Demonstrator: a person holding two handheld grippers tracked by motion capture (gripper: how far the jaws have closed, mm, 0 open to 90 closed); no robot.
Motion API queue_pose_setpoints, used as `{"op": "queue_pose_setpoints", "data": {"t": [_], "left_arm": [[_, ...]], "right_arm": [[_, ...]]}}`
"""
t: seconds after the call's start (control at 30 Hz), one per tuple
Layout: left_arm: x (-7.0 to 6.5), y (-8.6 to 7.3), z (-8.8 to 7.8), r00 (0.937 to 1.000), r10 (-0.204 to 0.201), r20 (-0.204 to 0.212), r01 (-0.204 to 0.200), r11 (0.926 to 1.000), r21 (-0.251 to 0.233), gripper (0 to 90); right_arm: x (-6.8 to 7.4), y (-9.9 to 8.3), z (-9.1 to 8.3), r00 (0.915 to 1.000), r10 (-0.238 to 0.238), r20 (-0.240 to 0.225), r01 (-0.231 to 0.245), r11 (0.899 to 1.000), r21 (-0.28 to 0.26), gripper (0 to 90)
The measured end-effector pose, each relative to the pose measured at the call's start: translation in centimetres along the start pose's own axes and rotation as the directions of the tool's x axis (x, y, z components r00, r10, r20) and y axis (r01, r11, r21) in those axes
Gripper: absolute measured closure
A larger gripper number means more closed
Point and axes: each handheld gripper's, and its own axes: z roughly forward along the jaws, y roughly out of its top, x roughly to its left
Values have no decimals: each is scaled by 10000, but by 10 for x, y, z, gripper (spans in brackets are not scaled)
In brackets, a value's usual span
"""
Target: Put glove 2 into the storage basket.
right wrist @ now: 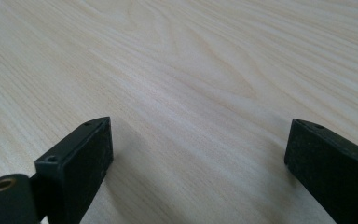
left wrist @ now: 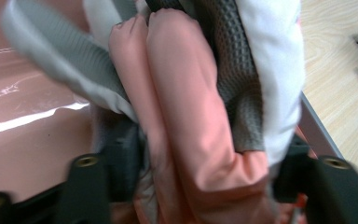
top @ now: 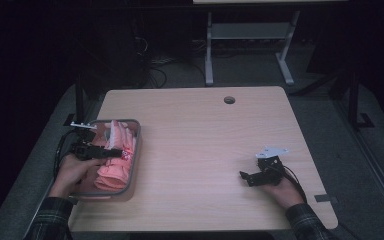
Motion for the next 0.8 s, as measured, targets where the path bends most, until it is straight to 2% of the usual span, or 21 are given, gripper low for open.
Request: {"op": "queue_pose_setpoints", "data": {"t": [0.03, 0.07, 0.13, 0.23, 0.3, 0.43, 0.57, 0.67, 0.8], "left_arm": [[0, 0, 0, 10000, -4, -42, 4, 10000, -29, 272], [-1, 1, -1, 10000, -14, -42, 14, 10000, -50, 272], [-1, 2, -1, 10000, 1, -86, -1, 10000, 55, 209], [-5, 5, -6, 9992, 104, -380, -103, 9999, 36, 138], [-7, 7, -11, 9983, 178, -559, -183, 9998, -78, 133], [-13, 12, -24, 9978, 310, -594, -330, 9989, -328, 133], [-21, 20, -40, 9951, 640, -750, -686, 9958, -607, 133], [-31, 27, -51, 9921, 897, -873, -977, 9909, -922, 133], [-44, 35, -58, 9875, 1325, -848, -1423, 9822, -1227, 133]], "right_arm": [[0, 0, 0, 10000, -5, 1, 5, 10000, -2, 72], [0, 0, 0, 10000, -5, 1, 5, 10000, -2, 72], [0, 0, 0, 10000, -3, 0, 3, 10000, -1, 72], [0, 0, 0, 10000, -4, 1, 4, 10000, -4, 72], [0, 0, 0, 10000, -28, -3, 28, 10000, -22, 72], [0, 0, 0, 10000, 1, 4, -1, 10000, -14, 72], [0, 0, 0, 10000, -38, 1, 38, 10000, -32, 72], [0, 0, 0, 10000, -29, 2, 29, 10000, -28, 72], [0, 0, 0, 10000, -39, 5, 39, 10000, -32, 72]]}}
